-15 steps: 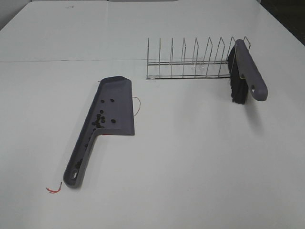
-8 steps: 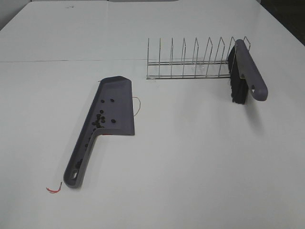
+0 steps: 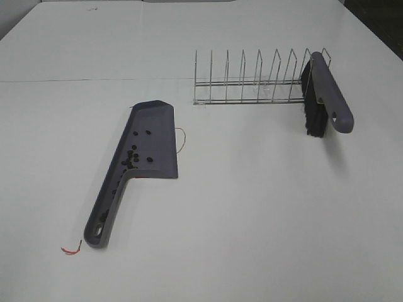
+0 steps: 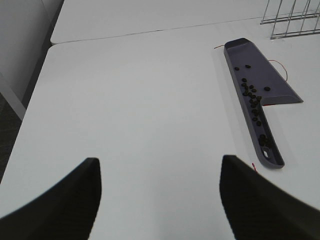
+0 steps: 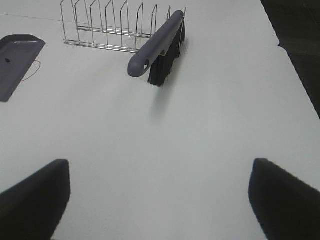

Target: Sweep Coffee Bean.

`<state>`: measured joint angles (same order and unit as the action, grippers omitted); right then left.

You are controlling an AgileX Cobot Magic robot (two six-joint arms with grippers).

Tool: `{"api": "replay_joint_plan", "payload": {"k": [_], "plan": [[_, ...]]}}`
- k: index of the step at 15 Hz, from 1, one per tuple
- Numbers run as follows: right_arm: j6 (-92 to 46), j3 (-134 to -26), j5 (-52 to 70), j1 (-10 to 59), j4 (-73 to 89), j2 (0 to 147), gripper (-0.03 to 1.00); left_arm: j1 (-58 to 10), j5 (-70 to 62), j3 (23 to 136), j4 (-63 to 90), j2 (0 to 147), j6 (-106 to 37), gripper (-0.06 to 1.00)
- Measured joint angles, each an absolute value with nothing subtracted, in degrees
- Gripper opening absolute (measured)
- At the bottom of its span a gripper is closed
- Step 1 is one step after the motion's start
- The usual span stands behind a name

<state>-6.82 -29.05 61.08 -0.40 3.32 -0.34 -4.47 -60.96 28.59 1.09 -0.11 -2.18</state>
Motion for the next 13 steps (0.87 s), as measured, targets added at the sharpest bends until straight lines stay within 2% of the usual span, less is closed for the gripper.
{"api": "replay_joint_plan", "payload": {"k": [13], "plan": [[-6.82, -29.05, 61.08, -0.4, 3.32, -0.34, 0.82, -4.47, -60.96, 28.59, 1.09, -0.11, -2.29, 0.62]]}}
